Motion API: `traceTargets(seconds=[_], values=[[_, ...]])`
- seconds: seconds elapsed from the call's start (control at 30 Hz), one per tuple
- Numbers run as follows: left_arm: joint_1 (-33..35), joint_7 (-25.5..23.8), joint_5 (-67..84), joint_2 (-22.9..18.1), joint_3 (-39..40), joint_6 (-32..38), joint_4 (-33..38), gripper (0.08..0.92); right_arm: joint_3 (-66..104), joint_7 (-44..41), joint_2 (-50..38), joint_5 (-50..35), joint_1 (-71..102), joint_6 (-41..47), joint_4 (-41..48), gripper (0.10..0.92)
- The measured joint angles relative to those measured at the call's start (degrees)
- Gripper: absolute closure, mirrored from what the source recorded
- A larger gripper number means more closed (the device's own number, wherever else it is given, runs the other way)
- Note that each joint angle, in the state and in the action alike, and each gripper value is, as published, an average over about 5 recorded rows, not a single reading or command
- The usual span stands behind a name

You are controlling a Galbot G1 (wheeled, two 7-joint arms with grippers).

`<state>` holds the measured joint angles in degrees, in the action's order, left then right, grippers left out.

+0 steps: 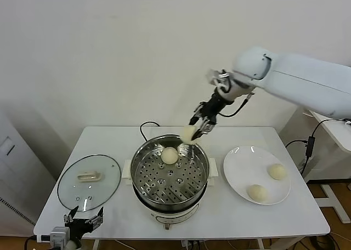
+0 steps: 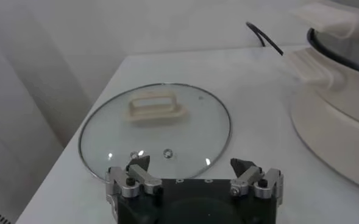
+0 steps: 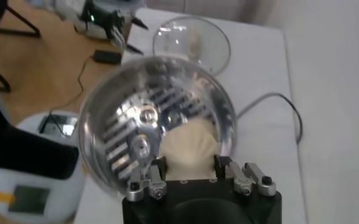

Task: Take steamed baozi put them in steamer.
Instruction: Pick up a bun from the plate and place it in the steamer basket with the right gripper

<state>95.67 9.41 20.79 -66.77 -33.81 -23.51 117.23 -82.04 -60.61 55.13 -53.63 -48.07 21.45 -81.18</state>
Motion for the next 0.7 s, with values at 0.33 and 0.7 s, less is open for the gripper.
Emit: traceTargets(seconds=[0.33,0.7], values=[[-0.47,0.04,-0.43,-0.56,0.29,-0.42,-0.08,0.177,1.06,9.48,3.64,-1.38,5.39,5.63,-3.23,0.525],[-0.96,0.08,-0.49,-0.75,0.33,-0.59,-0.67,0.177,2.93,17.88,7.8,-1.02,11.89,9.91,-2.94,0.525]])
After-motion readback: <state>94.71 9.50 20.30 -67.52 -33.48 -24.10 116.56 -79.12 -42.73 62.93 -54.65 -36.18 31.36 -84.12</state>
